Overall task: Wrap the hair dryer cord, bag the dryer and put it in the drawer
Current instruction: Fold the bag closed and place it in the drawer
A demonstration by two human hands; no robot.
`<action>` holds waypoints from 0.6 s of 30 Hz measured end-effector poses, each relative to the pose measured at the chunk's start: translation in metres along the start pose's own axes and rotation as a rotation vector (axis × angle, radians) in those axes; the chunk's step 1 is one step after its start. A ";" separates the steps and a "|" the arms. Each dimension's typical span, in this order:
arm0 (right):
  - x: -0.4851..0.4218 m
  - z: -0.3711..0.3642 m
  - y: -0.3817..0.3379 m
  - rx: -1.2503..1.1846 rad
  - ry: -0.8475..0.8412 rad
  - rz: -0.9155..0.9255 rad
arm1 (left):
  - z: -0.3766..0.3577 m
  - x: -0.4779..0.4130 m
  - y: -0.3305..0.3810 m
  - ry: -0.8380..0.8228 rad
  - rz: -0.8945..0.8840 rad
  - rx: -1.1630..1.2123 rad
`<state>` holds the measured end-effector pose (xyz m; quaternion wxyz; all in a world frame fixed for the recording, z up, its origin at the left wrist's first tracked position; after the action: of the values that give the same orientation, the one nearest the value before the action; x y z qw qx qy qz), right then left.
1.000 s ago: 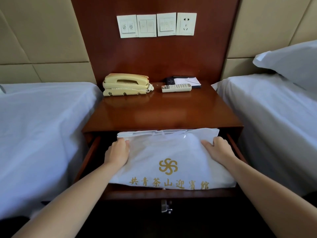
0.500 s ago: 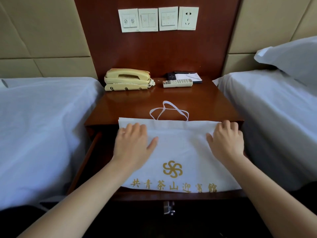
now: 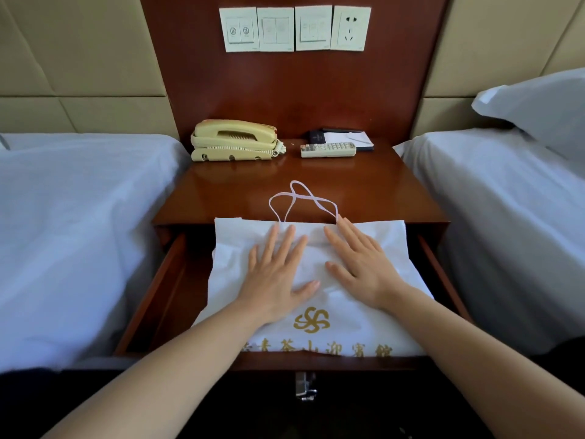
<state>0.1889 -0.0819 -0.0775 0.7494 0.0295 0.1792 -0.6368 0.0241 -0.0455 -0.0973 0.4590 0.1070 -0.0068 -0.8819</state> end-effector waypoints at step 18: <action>-0.038 -0.006 0.004 -0.070 -0.278 -0.185 | 0.022 -0.025 -0.002 -0.179 0.169 0.045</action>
<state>0.1868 -0.0439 -0.0724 0.7058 -0.1017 0.0977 -0.6942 0.0324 -0.0261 -0.0718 0.5269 0.0371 -0.0768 -0.8456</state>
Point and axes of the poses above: each hand's wrist, its own x-axis away from the middle knuckle, its own z-axis out of the back of the hand, y = z × x, the point moved 4 cm from there along -x, towards the middle knuckle, and after that the axes turned 5 degrees about y, right-handed, at the moved point
